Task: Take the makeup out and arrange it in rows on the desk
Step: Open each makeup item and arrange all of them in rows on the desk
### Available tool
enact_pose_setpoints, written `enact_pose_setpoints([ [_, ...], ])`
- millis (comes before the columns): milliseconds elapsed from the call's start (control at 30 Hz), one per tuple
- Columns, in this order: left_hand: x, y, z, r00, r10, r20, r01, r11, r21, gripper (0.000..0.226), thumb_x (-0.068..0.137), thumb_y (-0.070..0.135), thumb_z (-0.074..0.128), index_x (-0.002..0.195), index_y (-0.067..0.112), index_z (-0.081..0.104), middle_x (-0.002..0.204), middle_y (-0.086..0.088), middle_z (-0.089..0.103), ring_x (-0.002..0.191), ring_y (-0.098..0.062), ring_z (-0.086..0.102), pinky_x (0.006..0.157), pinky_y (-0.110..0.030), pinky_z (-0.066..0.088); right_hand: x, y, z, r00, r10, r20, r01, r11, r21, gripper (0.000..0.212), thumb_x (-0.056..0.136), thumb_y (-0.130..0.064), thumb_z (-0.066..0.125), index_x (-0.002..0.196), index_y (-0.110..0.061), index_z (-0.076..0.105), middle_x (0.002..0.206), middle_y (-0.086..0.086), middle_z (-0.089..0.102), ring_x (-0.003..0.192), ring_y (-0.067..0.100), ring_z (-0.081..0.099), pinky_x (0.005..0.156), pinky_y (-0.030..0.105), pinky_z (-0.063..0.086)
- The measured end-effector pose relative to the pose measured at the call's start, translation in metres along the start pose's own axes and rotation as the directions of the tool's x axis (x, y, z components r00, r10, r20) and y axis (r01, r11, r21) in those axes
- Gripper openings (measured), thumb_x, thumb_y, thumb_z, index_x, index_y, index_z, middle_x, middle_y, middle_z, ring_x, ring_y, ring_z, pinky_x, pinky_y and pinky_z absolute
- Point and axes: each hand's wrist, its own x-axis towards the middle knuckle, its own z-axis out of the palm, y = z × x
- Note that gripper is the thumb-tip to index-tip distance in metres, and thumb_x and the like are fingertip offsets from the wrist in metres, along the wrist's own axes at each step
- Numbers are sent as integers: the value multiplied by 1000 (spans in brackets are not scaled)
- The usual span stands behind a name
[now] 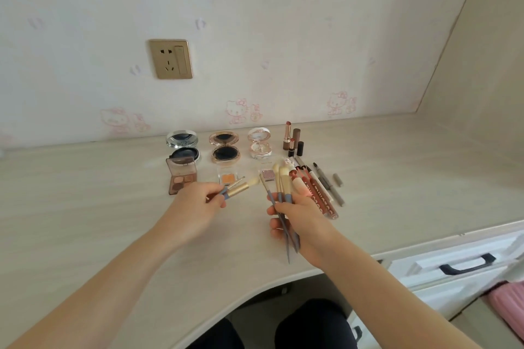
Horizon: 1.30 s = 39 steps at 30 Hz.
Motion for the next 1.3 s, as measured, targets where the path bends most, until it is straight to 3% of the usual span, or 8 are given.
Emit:
enact_pose_setpoints([
  [100,1,-6,1,993,117,-19,-113,981,159,18,94,16,52,90,18,69,69,5,57,57,-4,46,53,-22,31,-1,4,5,1000,16,-10,-16,1000,12,23,97,-1,42,116,-5,56,86,10,57,58,16,56,58,29,52],
  [267,5,-9,7,970,242,-6,-228,924,308,22,95,12,49,103,15,69,91,-2,58,86,-19,52,74,-35,44,-3,4,5,999,51,-1,-51,997,65,24,97,2,42,117,-4,54,90,13,58,61,18,61,58,29,55],
  [533,7,-15,13,950,312,7,-285,859,426,27,93,25,56,117,18,65,108,1,58,101,-21,49,87,-31,42,-4,0,2,995,94,20,-95,991,95,24,97,4,41,117,1,54,85,12,57,64,17,61,60,29,55],
  [767,3,-26,12,950,311,20,-292,866,406,41,91,41,57,128,23,58,118,9,55,107,-14,46,92,-26,41,-9,-2,7,979,203,19,-203,965,169,23,97,4,39,113,0,55,93,16,61,75,25,67,74,37,57],
  [1033,-7,-31,7,952,306,20,-290,879,379,38,93,34,55,129,24,57,119,11,53,110,-12,47,94,-30,43,-21,0,18,956,288,56,-290,899,328,19,95,1,39,112,2,49,103,22,59,89,34,65,72,43,54],
  [1167,-6,-32,4,960,279,-7,-253,880,401,29,93,30,55,120,25,63,111,10,57,107,-13,47,88,-33,46,-26,1,26,958,270,99,-288,906,311,29,93,-4,47,121,5,48,108,24,57,91,34,61,81,45,52],
  [1300,-3,-35,2,963,268,1,-252,904,344,25,92,26,58,115,23,67,104,8,58,103,-15,49,88,-33,44,-26,-5,28,963,247,108,-263,948,179,31,93,-6,49,120,6,43,108,23,58,100,32,61,97,47,45],
])
